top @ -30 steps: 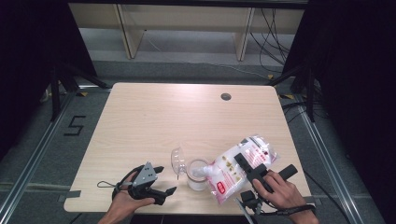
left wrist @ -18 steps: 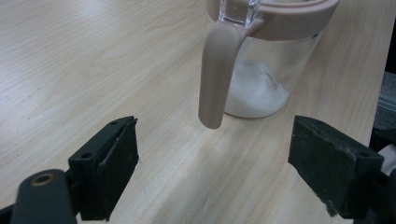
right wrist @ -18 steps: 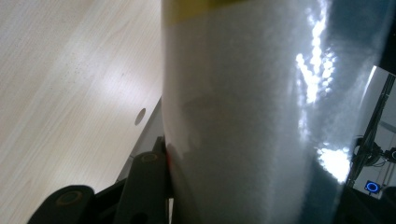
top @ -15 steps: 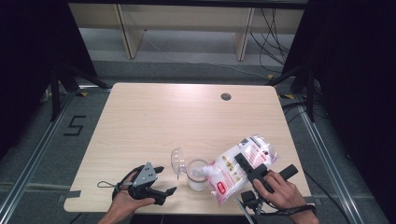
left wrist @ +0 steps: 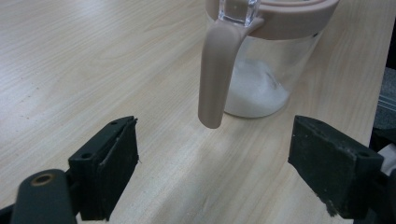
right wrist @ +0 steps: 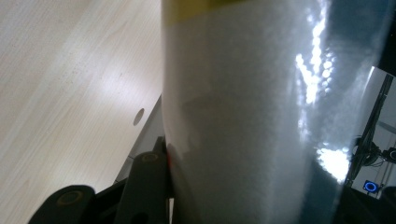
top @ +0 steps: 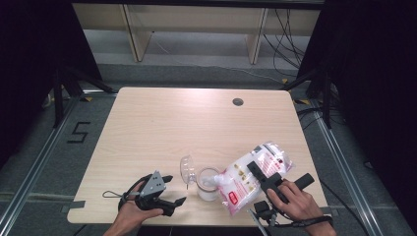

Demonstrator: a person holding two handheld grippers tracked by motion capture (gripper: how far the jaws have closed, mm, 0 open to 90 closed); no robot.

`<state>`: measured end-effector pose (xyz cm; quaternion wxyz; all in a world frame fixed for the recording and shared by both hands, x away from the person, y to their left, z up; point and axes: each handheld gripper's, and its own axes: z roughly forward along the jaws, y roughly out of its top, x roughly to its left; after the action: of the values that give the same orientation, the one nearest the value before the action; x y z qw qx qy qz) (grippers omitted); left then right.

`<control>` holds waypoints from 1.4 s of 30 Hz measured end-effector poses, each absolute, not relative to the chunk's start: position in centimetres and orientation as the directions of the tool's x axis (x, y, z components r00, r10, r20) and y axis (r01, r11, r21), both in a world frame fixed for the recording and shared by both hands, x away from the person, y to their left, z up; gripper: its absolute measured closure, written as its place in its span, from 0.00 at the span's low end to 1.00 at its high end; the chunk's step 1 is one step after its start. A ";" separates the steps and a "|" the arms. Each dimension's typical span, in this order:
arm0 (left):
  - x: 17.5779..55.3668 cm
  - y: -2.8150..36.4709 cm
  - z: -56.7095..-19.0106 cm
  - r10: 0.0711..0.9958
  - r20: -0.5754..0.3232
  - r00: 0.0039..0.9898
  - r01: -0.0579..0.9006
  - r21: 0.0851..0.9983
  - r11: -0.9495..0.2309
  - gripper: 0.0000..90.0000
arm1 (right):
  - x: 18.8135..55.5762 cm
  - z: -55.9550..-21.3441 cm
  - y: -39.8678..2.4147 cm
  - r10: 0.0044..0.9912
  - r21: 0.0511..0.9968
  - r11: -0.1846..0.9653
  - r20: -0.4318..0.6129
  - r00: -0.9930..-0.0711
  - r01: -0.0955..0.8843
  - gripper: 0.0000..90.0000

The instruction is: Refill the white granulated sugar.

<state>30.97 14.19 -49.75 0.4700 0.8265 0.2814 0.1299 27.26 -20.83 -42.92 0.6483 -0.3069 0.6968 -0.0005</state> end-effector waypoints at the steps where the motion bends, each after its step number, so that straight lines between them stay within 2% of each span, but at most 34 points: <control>1: 31.0 14.3 -49.7 0.585 -0.040 0.810 0.340 0.845 -0.412 0.17 | 27.3 -42.9 -20.8 -0.429 -0.398 0.812 -0.903 0.026 -0.427 0.71; 42: 31.0 14.3 -49.7 0.582 -0.047 0.812 0.339 0.849 -0.406 0.17 | 27.3 -43.0 -20.9 -0.419 -0.387 0.814 -0.908 0.024 -0.434 0.72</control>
<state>31.00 14.26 -49.68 0.4689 0.8283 0.2780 0.1293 27.31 -20.87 -42.98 0.6472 -0.3051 0.6986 0.0056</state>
